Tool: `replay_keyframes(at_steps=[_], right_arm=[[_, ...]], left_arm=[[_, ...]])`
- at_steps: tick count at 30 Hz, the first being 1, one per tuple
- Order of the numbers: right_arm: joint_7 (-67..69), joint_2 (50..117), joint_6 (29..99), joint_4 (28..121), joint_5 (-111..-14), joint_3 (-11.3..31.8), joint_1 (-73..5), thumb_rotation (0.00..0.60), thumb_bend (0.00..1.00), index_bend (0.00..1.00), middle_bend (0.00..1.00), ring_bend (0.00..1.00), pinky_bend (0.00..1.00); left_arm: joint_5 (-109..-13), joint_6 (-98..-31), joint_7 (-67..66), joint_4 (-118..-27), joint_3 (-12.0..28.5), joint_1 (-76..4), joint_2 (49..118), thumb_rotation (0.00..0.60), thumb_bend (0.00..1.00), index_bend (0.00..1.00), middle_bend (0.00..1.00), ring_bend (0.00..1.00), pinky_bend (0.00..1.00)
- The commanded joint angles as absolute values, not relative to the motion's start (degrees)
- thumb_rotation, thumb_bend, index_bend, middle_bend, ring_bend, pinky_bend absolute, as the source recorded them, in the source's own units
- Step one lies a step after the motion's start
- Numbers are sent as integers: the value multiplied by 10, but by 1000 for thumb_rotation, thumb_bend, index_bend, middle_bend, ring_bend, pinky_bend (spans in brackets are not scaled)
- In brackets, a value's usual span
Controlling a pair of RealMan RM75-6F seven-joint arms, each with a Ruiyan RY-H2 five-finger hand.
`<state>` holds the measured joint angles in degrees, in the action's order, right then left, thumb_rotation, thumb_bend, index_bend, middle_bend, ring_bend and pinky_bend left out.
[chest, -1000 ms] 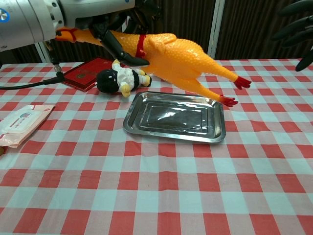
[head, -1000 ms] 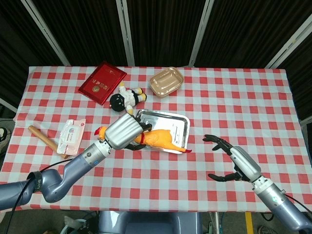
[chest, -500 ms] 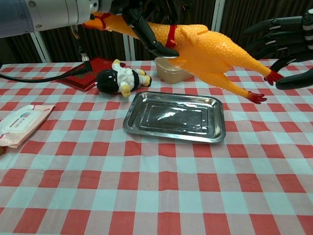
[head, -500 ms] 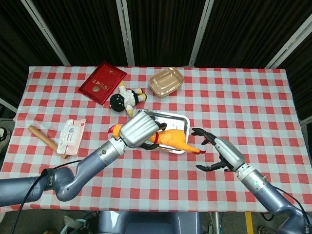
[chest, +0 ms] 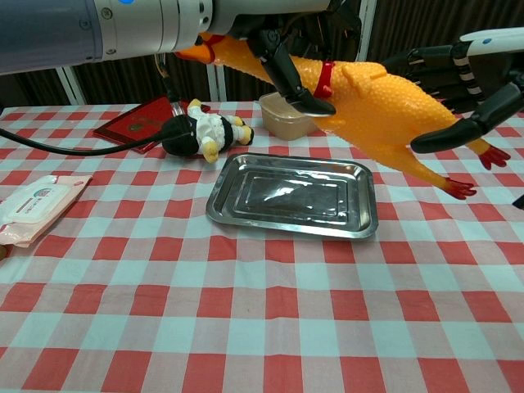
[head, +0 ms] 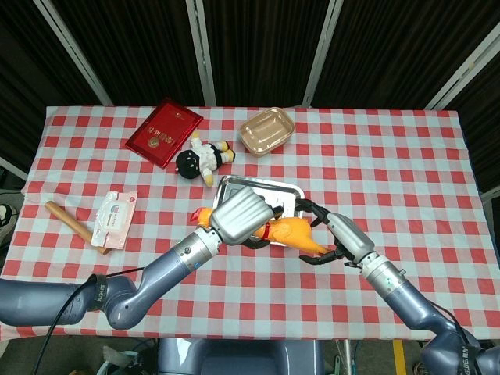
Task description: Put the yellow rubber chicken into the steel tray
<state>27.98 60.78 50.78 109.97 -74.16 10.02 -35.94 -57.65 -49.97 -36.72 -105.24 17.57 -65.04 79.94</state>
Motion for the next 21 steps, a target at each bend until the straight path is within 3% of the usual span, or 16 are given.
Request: replay_keyframes(at_steps=[1, 6, 10, 16, 21], right_arm=[[272, 616, 506, 1094, -731, 105, -363, 600, 208, 157, 166, 184, 300], [261, 626, 509, 1087, -713, 112, -364, 600, 208, 352, 246, 274, 343], [254, 630, 507, 1082, -701, 115, -365, 600, 208, 427, 302, 332, 381], [243, 644, 514, 1072, -668, 126, -364, 600, 210, 623, 430, 480, 523], [230, 651, 511, 1069, -649, 130, -366, 600, 363, 719, 503, 561, 607]], left_arm=[[-574, -503, -365, -1052, 172, -654, 799, 600, 572, 623, 662, 597, 756], [-576, -508, -359, -1055, 166, -657, 796, 600, 572, 622, 662, 597, 756], [-580, -510, -358, -1058, 159, -659, 793, 600, 570, 623, 662, 597, 756], [-583, -511, -352, -1062, 150, -661, 791, 600, 564, 622, 660, 595, 756], [-584, -513, -349, -1063, 145, -664, 790, 600, 561, 620, 659, 593, 756]])
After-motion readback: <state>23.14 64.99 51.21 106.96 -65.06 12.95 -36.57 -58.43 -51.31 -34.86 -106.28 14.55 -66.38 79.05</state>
